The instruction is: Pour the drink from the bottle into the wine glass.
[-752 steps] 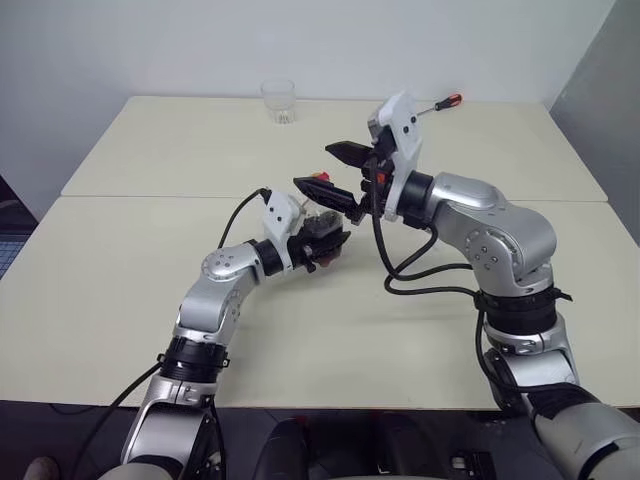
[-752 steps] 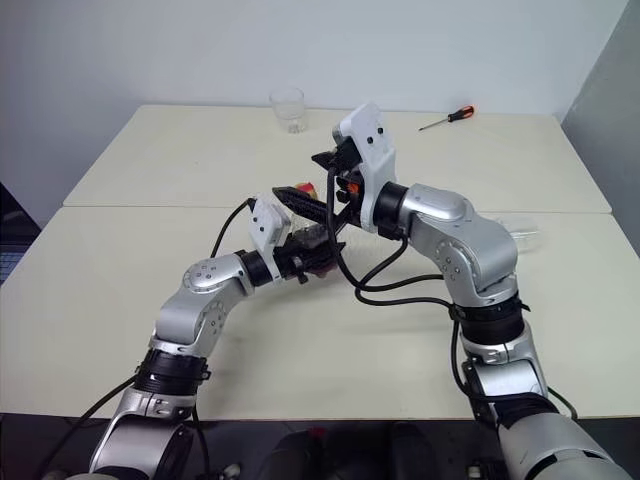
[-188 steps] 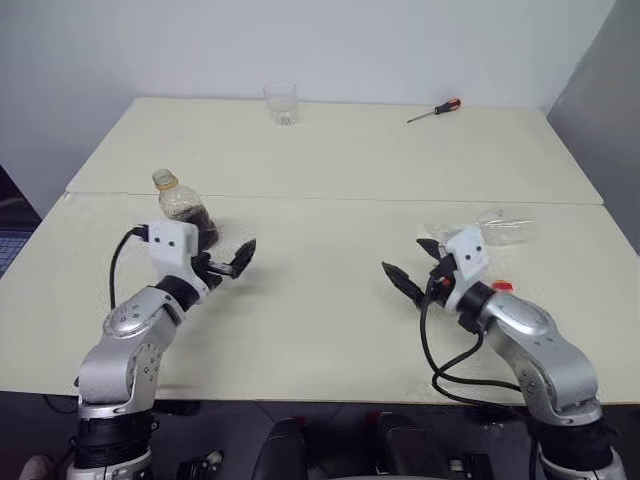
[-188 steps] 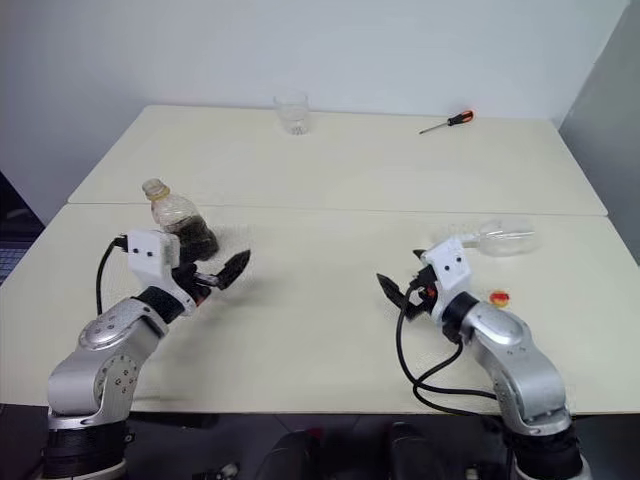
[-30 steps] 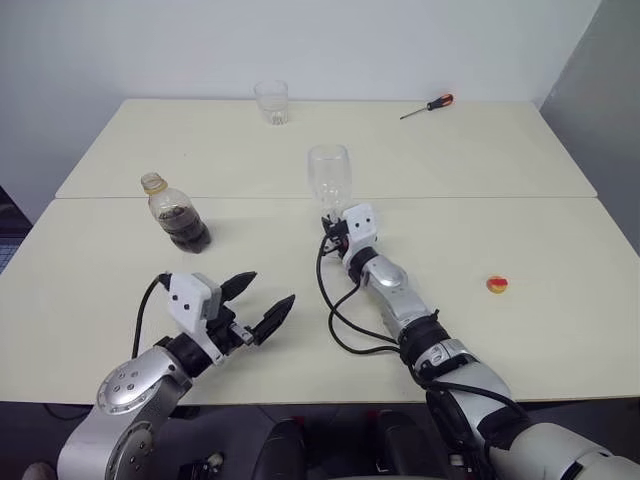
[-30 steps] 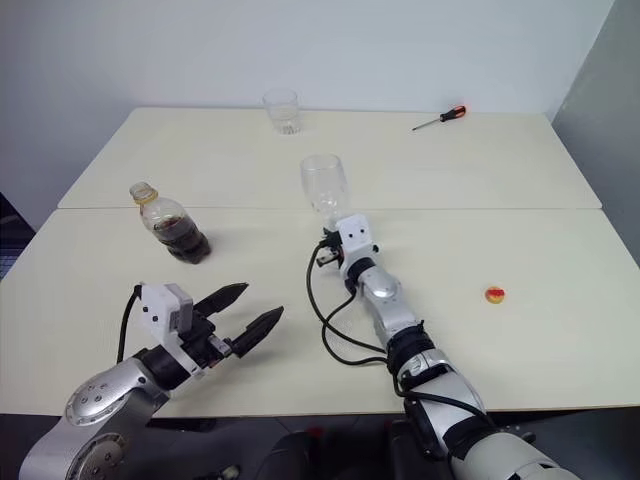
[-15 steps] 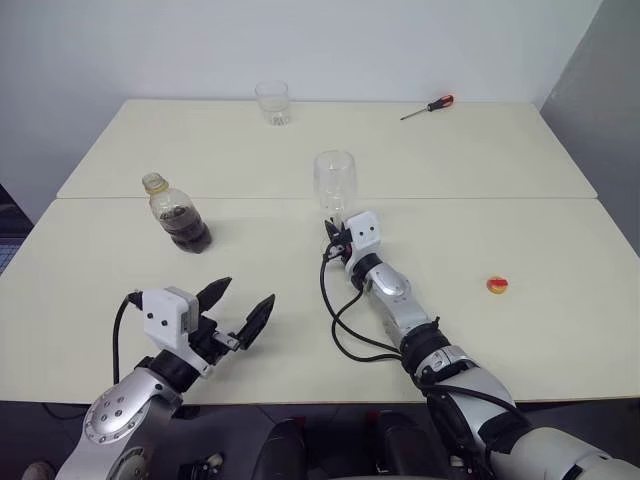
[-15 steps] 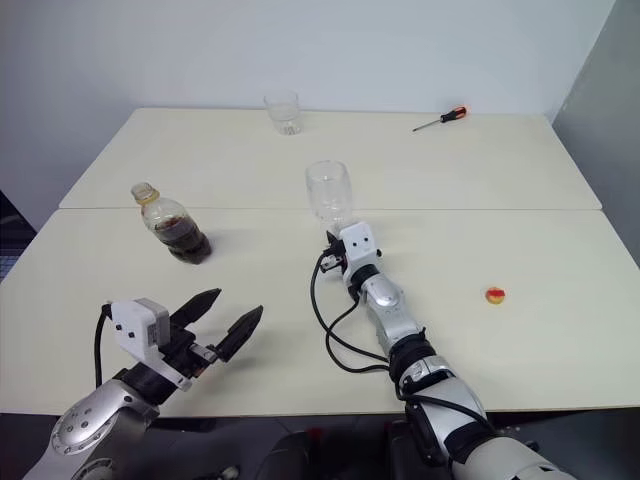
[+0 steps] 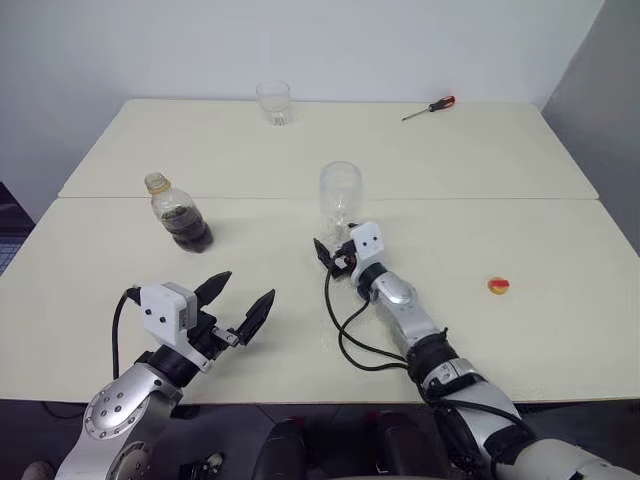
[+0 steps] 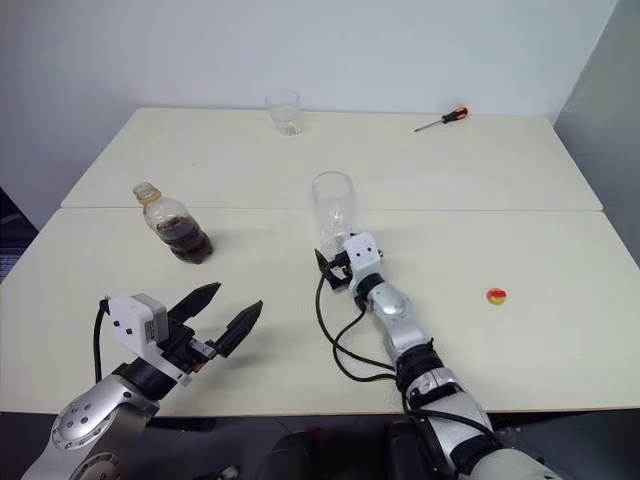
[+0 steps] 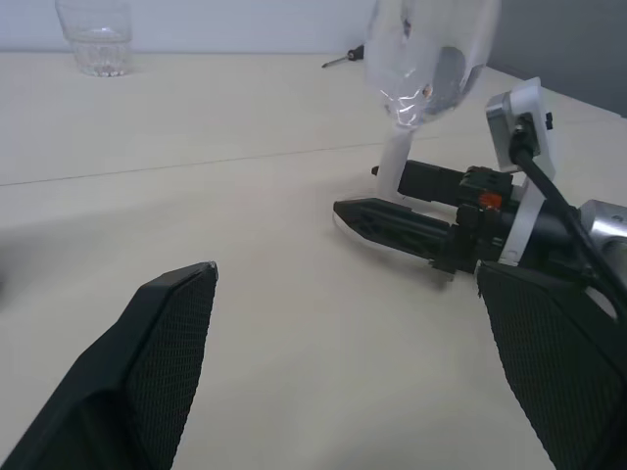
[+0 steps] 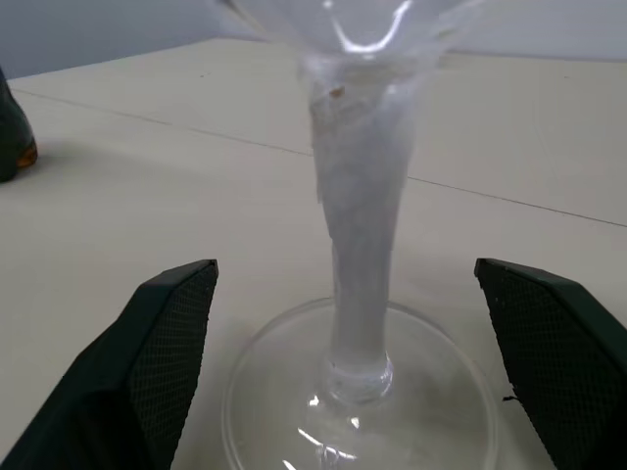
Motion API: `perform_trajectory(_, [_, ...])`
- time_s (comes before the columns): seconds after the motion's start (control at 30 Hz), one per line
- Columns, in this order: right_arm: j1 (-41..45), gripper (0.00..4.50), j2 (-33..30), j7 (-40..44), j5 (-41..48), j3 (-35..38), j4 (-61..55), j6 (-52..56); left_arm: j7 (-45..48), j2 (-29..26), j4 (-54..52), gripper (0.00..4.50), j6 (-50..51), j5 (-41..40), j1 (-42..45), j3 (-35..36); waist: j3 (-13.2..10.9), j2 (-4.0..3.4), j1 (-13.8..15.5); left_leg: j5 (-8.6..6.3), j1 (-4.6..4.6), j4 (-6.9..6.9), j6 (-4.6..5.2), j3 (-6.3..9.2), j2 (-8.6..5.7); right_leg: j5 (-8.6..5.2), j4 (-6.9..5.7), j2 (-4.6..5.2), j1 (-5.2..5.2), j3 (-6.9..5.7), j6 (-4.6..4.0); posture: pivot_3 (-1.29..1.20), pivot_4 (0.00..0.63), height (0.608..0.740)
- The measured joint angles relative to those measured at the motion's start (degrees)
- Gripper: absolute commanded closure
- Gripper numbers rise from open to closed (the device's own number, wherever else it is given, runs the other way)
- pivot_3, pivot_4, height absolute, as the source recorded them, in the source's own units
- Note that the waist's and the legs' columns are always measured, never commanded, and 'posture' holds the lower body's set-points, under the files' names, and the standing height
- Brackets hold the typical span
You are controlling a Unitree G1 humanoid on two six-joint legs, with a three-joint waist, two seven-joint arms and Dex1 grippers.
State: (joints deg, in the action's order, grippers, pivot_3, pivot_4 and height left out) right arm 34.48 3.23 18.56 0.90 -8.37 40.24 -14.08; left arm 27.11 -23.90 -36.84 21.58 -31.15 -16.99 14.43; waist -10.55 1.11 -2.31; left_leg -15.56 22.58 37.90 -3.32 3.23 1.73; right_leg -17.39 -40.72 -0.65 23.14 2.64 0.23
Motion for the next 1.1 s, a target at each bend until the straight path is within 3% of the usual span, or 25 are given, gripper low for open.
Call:
perform_trajectory(0.27, [-16.84, 0.02, -11.06, 7.12, 1.53, -1.66, -30.97, 18.10, -0.51, -0.32, 2.49, 0.00, -0.77, 1.22, 1.44, 0.85, 0.01, 0.02, 0.62, 0.00, 0.00, 0.01, 0.00, 0.02, -0.01, -0.02, 0.02, -0.01, -0.02, -0.01, 0.03, 0.00, 0.150, 0.740])
perform_trajectory(0.57, [-34.81, 0.02, -27.67, 13.38, 6.47, 2.99, -61.83, 34.43, -11.09, 5.75, 11.24, 0.00, -0.86, 7.12, 4.92, 1.64, -0.01, 0.07, 0.45, 0.00, 0.07, 0.00, 0.00, 0.03, -0.07, -0.16, 0.20, -0.12, -0.01, -0.03, 0.30, 0.00, 0.150, 0.740])
perform_trajectory(0.83, [-38.30, 0.02, -33.49, 17.00, 13.89, 7.27, -79.15, 37.65, -16.57, 7.60, 18.13, 0.00, -7.44, 14.62, 8.78, 2.67, 0.02, 0.15, 0.64, 0.00, 0.07, 0.01, -0.01, 0.06, -0.10, -0.16, 0.24, -0.24, -0.04, -0.09, 0.31, 0.00, 0.150, 0.740])
perform_trajectory(1.1, [-37.55, 0.02, -34.35, 17.46, 20.32, 7.47, -83.41, 42.11, -17.60, 6.40, 22.86, 0.00, -11.75, 18.22, 16.71, 2.93, 0.09, 0.29, 0.73, 0.00, 0.10, 0.03, -0.01, 0.09, -0.13, -0.10, 0.36, -0.21, -0.10, -0.14, 0.31, 0.00, 0.150, 0.740])
